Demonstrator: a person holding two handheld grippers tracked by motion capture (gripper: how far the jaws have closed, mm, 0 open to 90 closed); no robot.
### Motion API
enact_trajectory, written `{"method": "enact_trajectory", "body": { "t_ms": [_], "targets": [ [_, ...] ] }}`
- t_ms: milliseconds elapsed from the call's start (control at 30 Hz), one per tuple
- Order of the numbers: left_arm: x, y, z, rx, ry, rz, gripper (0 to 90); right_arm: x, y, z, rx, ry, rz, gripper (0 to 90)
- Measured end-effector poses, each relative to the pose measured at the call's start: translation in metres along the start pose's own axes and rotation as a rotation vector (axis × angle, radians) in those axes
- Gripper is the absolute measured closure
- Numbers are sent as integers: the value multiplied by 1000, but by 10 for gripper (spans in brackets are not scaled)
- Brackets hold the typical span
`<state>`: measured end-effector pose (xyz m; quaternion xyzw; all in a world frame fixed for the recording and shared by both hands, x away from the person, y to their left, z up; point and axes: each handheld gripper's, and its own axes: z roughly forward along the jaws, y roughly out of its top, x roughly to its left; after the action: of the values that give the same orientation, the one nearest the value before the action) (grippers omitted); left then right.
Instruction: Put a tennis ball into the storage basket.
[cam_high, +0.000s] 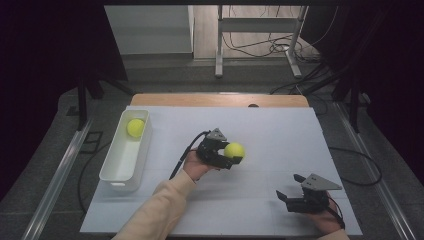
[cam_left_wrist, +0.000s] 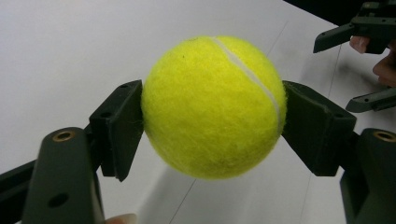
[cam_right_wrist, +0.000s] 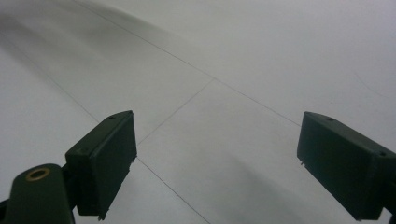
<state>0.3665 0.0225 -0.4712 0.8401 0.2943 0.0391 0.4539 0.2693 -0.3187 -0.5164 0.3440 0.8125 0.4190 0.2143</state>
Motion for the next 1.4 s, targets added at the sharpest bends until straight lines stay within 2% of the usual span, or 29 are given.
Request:
{"method": "enact_trajectory", "body": {
  "t_ms": [833, 1400],
  "targets": [
    [13, 0, -31, -60, 51, -24, 261, 0, 0, 0, 3, -3, -2, 123],
    [15, 4, -45, -103, 59, -32, 261, 0, 0, 0, 3, -5, -2, 123]
  ]
}}
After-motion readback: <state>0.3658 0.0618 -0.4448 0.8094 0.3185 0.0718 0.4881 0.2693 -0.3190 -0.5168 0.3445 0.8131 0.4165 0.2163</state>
